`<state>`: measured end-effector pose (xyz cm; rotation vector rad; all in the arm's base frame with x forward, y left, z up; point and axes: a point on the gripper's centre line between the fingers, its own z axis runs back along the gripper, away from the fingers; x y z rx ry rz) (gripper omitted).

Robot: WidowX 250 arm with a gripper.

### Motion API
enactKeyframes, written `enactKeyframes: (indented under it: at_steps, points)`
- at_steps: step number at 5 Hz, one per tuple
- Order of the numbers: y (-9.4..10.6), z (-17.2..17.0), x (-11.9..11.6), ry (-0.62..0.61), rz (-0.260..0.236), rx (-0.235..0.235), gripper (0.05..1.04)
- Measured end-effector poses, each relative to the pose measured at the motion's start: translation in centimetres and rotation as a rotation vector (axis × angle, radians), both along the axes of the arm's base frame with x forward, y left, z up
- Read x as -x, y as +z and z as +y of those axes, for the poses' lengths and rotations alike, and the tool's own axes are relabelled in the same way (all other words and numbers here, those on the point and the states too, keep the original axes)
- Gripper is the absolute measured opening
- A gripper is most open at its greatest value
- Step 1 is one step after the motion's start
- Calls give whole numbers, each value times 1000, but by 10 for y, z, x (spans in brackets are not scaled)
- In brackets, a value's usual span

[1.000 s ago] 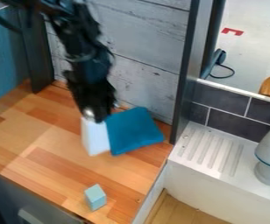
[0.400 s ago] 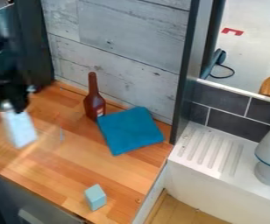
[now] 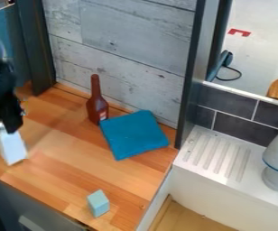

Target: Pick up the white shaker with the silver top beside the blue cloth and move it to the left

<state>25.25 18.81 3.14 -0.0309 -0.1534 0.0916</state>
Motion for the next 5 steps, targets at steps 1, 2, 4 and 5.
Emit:
enactKeyframes:
  at_steps: [1, 2, 4, 5]
  points:
    - [-5, -1, 0, -27, -48, -14, 521]
    - [-5, -4, 0, -17, -80, -17, 570]
    - [0, -9, 3, 112, -21, 62, 1014]
    - [27, -10, 1, 158, 39, 126, 1009]
